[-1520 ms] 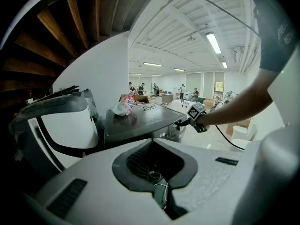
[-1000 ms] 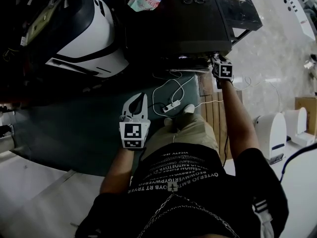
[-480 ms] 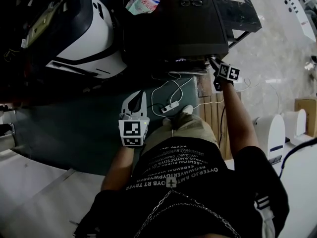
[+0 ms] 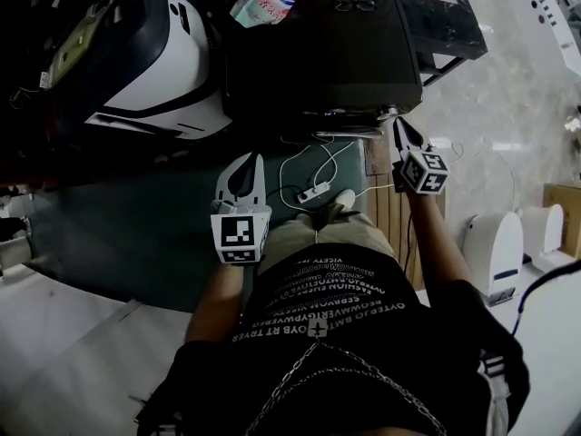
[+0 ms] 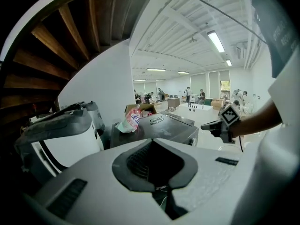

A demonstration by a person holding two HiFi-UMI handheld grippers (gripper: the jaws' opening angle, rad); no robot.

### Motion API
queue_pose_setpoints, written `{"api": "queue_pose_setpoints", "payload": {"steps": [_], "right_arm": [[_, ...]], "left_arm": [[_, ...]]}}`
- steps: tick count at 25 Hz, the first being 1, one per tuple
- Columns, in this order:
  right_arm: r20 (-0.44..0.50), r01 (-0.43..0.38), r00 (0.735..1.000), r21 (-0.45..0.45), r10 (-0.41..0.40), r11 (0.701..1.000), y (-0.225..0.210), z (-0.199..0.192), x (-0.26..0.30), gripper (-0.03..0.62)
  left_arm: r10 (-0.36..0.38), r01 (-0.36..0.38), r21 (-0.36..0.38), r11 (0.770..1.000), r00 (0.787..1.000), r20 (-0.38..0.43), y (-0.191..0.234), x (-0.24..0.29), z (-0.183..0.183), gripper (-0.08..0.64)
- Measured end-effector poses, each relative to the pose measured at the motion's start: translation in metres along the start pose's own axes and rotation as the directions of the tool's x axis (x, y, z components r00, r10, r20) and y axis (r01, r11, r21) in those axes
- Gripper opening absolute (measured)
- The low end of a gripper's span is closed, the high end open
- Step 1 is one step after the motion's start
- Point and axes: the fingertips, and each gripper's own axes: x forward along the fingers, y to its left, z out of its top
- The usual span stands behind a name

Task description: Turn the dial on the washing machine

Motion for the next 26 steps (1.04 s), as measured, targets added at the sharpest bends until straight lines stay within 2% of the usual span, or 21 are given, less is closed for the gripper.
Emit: {"api": "queue_pose_setpoints", "payload": {"steps": [3, 7, 10, 14, 20, 26], "right_arm": [[0.057, -0.01, 0.998, -0.186, 0.021, 0.982, 0.035, 0.023, -0.03, -0.003], [0.137, 0.047, 0.99, -0.287, -0.008, 0.957, 0.073, 0.056, -0.06, -0.003], [0.164, 0.097, 0.986, -0.349, -0.041, 0.932, 0.096, 0.068, -0.067, -0.003], [0.181, 0.158, 0.978, -0.324, -0.103, 0.933, 0.13, 0.071, -0.081, -0.003], [0.204, 0.258, 0.957, -0.275, -0.206, 0.926, 0.189, 0.063, -0.104, -0.003], [0.222, 0.287, 0.948, -0.285, -0.228, 0.915, 0.238, 0.065, -0.134, -0.003]], "left_arm": [[0.002, -0.003, 0.006, 1.0, 0.999, 0.045, 0.003, 0.005, 0.015, 0.005], [-0.05, 0.048, 0.02, 0.999, 0.994, 0.1, 0.005, 0.002, 0.033, 0.005], [-0.111, 0.106, 0.04, 0.994, 0.985, 0.129, 0.011, -0.003, 0.046, 0.005], [-0.198, 0.184, 0.105, 0.977, 0.971, 0.138, 0.029, -0.022, 0.044, 0.005], [-0.288, 0.276, 0.099, 0.956, 0.948, 0.135, 0.066, -0.055, 0.021, 0.005], [-0.309, 0.283, 0.152, 0.947, 0.933, 0.187, 0.078, -0.092, 0.02, 0.005]]}}
